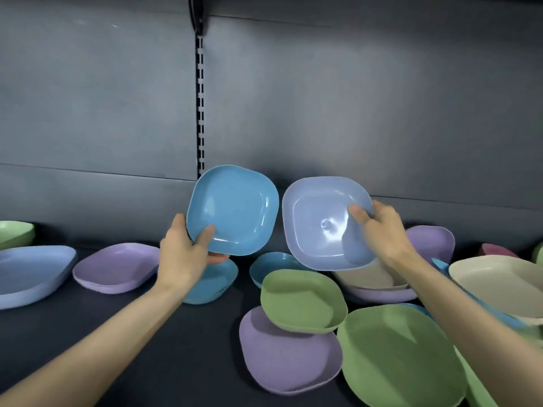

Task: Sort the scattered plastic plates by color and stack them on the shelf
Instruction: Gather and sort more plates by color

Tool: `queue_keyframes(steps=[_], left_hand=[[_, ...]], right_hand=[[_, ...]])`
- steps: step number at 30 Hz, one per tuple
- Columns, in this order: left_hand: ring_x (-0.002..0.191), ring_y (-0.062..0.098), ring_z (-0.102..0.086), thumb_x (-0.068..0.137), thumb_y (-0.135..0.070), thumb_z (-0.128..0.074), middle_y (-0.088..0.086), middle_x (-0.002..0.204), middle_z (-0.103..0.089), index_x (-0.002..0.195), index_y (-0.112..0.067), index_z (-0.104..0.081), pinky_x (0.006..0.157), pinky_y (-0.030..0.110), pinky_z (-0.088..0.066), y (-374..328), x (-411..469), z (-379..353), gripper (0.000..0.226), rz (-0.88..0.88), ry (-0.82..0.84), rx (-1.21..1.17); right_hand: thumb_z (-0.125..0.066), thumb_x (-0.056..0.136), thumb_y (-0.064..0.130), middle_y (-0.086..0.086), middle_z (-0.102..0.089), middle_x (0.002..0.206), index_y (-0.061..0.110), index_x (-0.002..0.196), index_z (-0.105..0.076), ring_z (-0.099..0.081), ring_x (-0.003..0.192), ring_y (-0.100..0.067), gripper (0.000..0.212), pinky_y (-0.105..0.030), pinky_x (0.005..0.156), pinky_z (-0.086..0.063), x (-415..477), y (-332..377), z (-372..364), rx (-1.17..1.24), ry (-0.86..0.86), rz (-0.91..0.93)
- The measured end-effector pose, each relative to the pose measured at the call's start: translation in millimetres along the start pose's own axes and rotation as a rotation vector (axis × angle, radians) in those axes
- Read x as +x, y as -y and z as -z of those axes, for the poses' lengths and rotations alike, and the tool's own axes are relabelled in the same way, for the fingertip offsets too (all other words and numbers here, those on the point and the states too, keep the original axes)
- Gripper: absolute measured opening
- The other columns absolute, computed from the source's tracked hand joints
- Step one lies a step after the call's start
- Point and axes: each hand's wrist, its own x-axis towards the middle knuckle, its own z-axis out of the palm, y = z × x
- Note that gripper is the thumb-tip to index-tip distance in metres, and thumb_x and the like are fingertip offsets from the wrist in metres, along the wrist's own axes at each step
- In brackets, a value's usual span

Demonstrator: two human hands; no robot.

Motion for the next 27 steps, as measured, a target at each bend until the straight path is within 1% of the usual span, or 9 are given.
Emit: queue_keyframes(steps=[4, 7, 10, 13, 17, 21, 23, 25, 27], left_hand=[[0.049, 0.023, -0.068, 0.095, -0.014, -0.053, -0.005, 0.092, -0.061, 0.095, -0.010, -0.046, 0.065, 0.049, -0.057, 3.6, -16.8, 40.4, 0.008, 0.007, -0.070, 0.038], [0.050, 0.023, -0.068, 0.096, -0.012, -0.050, 0.005, 0.094, -0.062, 0.099, -0.006, -0.045, 0.053, 0.039, -0.058, 4.9, -21.8, 72.2, 0.009, 0.025, -0.115, 0.049], [0.047, 0.020, -0.067, 0.096, -0.011, -0.049, 0.006, 0.086, -0.063, 0.098, -0.005, -0.043, 0.042, 0.026, -0.051, 8.8, -18.3, 104.4, 0.008, 0.024, -0.163, 0.070], [0.046, 0.023, -0.066, 0.095, -0.011, -0.049, -0.003, 0.085, -0.060, 0.099, -0.007, -0.041, 0.044, 0.026, -0.050, 15.3, -8.6, 136.6, 0.009, -0.008, -0.185, 0.093], [0.044, 0.023, -0.065, 0.095, -0.007, -0.047, -0.009, 0.091, -0.057, 0.103, -0.013, -0.037, 0.047, 0.028, -0.047, 22.2, 7.0, 180.4, 0.014, -0.061, -0.152, 0.114], [0.050, 0.023, -0.067, 0.093, -0.006, -0.050, 0.005, 0.088, -0.061, 0.102, -0.015, -0.038, 0.052, 0.025, -0.052, 39.9, 29.0, 225.7, 0.017, -0.090, -0.128, 0.161], [0.062, 0.034, -0.068, 0.092, -0.009, -0.053, 0.007, 0.092, -0.064, 0.102, -0.018, -0.041, 0.063, 0.038, -0.056, 51.0, 41.7, 240.3, 0.018, -0.082, -0.096, 0.176], [0.051, 0.030, -0.065, 0.092, -0.008, -0.052, 0.007, 0.080, -0.065, 0.102, -0.017, -0.042, 0.057, 0.039, -0.055, 57.0, 49.0, 242.1, 0.017, -0.056, -0.044, 0.137], [0.041, 0.024, -0.061, 0.094, -0.005, -0.049, 0.010, 0.065, -0.064, 0.104, -0.014, -0.042, 0.047, 0.033, -0.052, 59.2, 51.9, 233.9, 0.016, -0.029, 0.054, 0.094]], right_hand=[[-0.043, 0.098, 0.019, -0.007, -0.062, 0.099, 0.007, 0.108, -0.059, -0.054, 0.094, -0.029, 0.023, -0.035, 0.079, -0.041, -16.5, 20.8, -35.1, 0.035, 0.030, 0.053], [-0.038, 0.099, 0.016, -0.008, -0.061, 0.104, 0.006, 0.114, -0.056, -0.054, 0.099, -0.031, 0.026, -0.039, 0.083, -0.044, -28.9, 40.8, -58.4, 0.061, 0.051, 0.054], [-0.034, 0.099, 0.015, -0.010, -0.058, 0.103, 0.004, 0.112, -0.052, -0.051, 0.096, -0.030, 0.025, -0.034, 0.074, -0.040, -39.1, 62.2, -77.0, 0.036, 0.082, 0.075], [-0.033, 0.099, 0.014, -0.011, -0.055, 0.096, 0.000, 0.106, -0.048, -0.047, 0.086, -0.027, 0.022, -0.033, 0.066, -0.035, -48.7, 86.0, -97.5, 0.035, 0.070, 0.086], [-0.033, 0.100, 0.014, -0.013, -0.053, 0.093, -0.002, 0.104, -0.045, -0.044, 0.081, -0.027, 0.021, -0.035, 0.065, -0.035, -65.1, 114.2, -136.4, 0.048, 0.018, 0.072], [-0.032, 0.100, 0.014, -0.011, -0.052, 0.089, 0.004, 0.101, -0.043, -0.044, 0.079, -0.026, 0.015, -0.028, 0.053, -0.034, -87.3, 137.6, -182.2, 0.030, -0.042, 0.043], [-0.033, 0.100, 0.014, -0.008, -0.051, 0.082, 0.005, 0.099, -0.042, -0.043, 0.074, -0.025, 0.014, -0.024, 0.051, -0.033, -97.7, 145.0, -198.2, 0.026, -0.087, 0.028], [-0.034, 0.099, 0.014, -0.008, -0.050, 0.079, 0.005, 0.100, -0.043, -0.043, 0.068, -0.023, 0.012, -0.023, 0.051, -0.034, -106.1, 149.0, -204.3, 0.021, -0.130, 0.006], [-0.035, 0.096, 0.011, -0.008, -0.050, 0.077, 0.005, 0.100, -0.043, -0.042, 0.068, -0.025, 0.010, -0.026, 0.051, -0.034, -113.0, 149.5, -202.1, -0.009, -0.181, -0.028]])
